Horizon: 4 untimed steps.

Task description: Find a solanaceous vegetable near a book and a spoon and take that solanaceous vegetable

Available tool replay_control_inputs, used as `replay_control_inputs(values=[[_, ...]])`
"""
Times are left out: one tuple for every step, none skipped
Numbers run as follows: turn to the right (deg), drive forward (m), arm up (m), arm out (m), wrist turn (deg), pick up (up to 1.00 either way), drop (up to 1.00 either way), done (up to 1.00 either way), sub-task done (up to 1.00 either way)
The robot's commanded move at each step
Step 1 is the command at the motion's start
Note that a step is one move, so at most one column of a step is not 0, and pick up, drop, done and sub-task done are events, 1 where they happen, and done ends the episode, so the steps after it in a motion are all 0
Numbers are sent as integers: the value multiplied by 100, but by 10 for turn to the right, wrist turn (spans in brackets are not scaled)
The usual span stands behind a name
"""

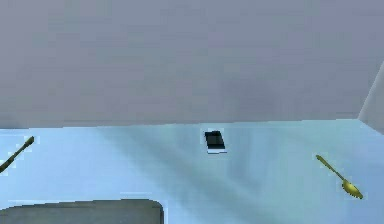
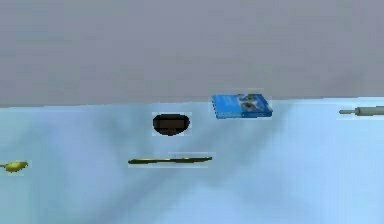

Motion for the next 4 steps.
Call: replay_control_inputs(values=[[0, 0, 38, 0, 0, 0, 0, 0, 0], [0, 0, 0, 30, 0, 0, 0, 0, 0], [0, 0, 0, 0, 450, 0, 0, 0, 0], [0, 0, 0, 0, 450, 0, 0, 0, 0]])
